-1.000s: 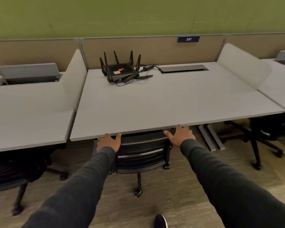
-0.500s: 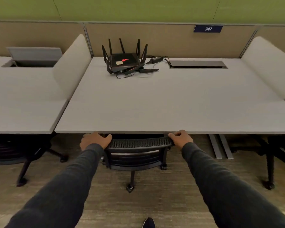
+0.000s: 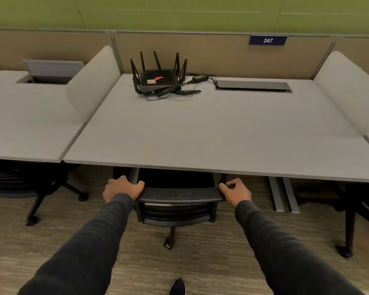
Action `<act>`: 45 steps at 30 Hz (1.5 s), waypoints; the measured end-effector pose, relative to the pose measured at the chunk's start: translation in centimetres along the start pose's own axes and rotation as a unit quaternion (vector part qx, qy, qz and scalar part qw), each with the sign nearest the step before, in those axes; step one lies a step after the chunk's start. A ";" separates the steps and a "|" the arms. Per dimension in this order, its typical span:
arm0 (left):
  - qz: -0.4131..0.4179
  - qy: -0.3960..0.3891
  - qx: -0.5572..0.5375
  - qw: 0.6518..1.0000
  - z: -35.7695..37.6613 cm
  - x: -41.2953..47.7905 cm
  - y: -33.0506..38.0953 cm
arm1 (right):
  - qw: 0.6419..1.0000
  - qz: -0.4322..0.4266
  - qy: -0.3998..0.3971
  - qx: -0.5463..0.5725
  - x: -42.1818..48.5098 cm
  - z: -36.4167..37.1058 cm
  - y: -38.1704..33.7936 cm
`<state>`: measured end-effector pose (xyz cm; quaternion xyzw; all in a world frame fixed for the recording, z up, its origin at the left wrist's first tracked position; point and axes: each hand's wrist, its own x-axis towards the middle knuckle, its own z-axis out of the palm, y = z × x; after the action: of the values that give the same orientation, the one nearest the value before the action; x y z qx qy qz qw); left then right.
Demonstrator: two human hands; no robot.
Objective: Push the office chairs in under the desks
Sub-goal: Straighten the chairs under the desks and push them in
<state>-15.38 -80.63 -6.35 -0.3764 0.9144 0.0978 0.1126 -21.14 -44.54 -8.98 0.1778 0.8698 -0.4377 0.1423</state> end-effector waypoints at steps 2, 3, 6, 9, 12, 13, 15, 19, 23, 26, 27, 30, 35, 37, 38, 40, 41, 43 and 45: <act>0.004 0.001 -0.005 1.000 0.4 -1.5 1.2 | 1.000 0.004 0.006 0.005 0.1 -1.6 1.1; 0.006 0.000 -0.007 1.000 0.5 -2.1 1.8 | 1.000 0.007 0.008 0.007 0.1 -2.3 1.6; 0.014 0.000 -0.013 1.000 1.0 -3.6 3.5 | 1.000 0.009 0.014 0.010 0.1 -4.4 2.9; 0.026 0.000 -0.023 0.999 1.5 -4.9 5.2 | 1.000 0.009 0.022 0.014 0.3 -6.7 4.0; 0.041 0.000 -0.035 0.999 2.1 -5.7 6.8 | 1.000 0.012 0.022 0.008 1.1 -8.6 4.6; 0.045 0.000 -0.038 0.998 2.2 -5.9 7.4 | 1.000 0.014 0.025 0.006 1.4 -9.2 4.7; 0.050 -0.001 -0.044 0.998 2.3 -6.1 8.5 | 0.999 0.017 0.031 0.001 2.1 -10.0 4.7; 0.051 -0.016 -0.062 0.997 2.6 -5.5 10.1 | 0.999 0.019 0.028 -0.008 3.6 -11.2 4.2; 0.044 -0.013 -0.073 0.996 2.5 -4.7 11.8 | 0.999 0.025 0.031 -0.007 4.7 -11.8 3.9; 0.048 -0.013 -0.067 0.997 2.4 -4.0 13.1 | 0.999 0.024 0.030 -0.005 5.3 -12.1 3.6; 0.049 -0.015 -0.064 0.997 2.4 -3.7 13.4 | 0.999 0.023 0.030 -0.001 5.6 -12.2 3.5; 0.052 -0.013 -0.062 0.997 2.3 -3.1 14.3 | 0.999 0.019 0.033 0.007 6.3 -12.4 3.1; 0.060 -0.014 -0.061 0.996 2.1 -2.2 15.7 | 0.999 0.020 0.028 0.010 7.5 -12.7 2.5; 0.061 -0.017 -0.058 0.996 2.3 -1.9 16.1 | 0.999 0.021 0.023 0.013 7.9 -12.8 2.6; 0.062 -0.018 -0.055 0.996 2.4 -1.8 16.3 | 0.999 0.021 0.024 0.013 8.1 -12.8 2.7; 0.061 -0.017 -0.048 0.997 2.7 -1.7 16.5 | 0.999 0.019 0.027 0.012 8.2 -12.9 3.0; 0.060 -0.017 -0.044 0.997 2.9 -1.7 16.6 | 0.999 0.019 0.028 0.011 8.3 -12.9 3.2; 0.060 -0.017 -0.029 0.998 3.1 -1.8 16.8 | 0.999 0.019 0.026 0.007 8.4 -13.0 3.4; 0.062 -0.014 0.007 0.998 3.0 -1.9 17.0 | 1.000 0.019 0.019 0.002 8.4 -13.1 3.5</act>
<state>-25.74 -66.76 -7.11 -0.3171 0.9348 0.1038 0.1219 -28.34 -30.42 -7.28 0.2023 0.8680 -0.4334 0.1338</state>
